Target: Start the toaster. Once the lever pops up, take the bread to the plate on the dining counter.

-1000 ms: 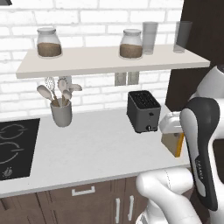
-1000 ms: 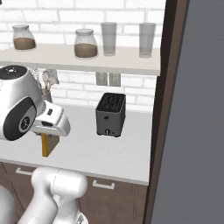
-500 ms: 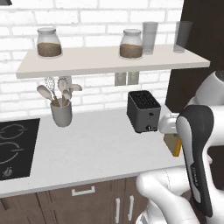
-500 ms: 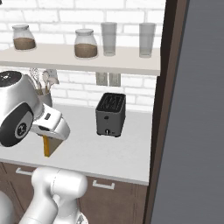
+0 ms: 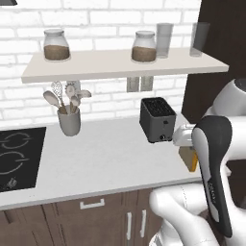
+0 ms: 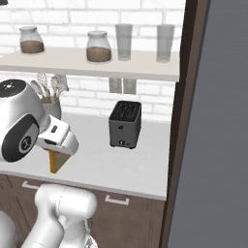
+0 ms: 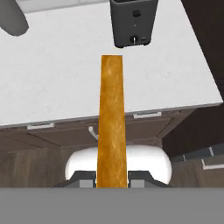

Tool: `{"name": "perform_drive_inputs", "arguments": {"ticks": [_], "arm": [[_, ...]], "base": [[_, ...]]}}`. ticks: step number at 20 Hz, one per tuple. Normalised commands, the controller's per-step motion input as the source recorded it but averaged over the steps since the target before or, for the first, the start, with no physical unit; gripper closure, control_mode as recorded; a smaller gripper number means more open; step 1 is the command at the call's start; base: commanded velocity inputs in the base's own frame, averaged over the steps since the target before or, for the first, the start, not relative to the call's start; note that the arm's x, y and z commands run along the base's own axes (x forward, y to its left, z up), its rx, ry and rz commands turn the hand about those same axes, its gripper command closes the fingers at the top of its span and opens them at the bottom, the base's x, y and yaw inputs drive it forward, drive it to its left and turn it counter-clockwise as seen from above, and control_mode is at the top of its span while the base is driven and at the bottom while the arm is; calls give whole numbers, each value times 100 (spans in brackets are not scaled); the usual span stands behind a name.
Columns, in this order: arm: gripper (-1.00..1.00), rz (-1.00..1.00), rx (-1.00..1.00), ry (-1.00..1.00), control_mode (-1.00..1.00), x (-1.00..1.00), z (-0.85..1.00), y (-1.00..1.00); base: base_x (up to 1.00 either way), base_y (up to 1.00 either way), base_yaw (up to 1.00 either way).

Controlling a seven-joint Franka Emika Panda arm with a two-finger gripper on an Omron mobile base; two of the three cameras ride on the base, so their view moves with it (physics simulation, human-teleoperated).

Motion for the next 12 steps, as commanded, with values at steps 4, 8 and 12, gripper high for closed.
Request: {"name": "perform_drive_inputs", "arguments": {"ticks": [4, 8, 12], "arm": [[100, 0, 0, 0, 100, 0, 0, 0], [100, 0, 0, 0, 100, 0, 0, 0], [100, 0, 0, 0, 100, 0, 0, 0]], "base": [[-71, 81, 34], [-50, 71, 65], [-16, 54, 94]]}}
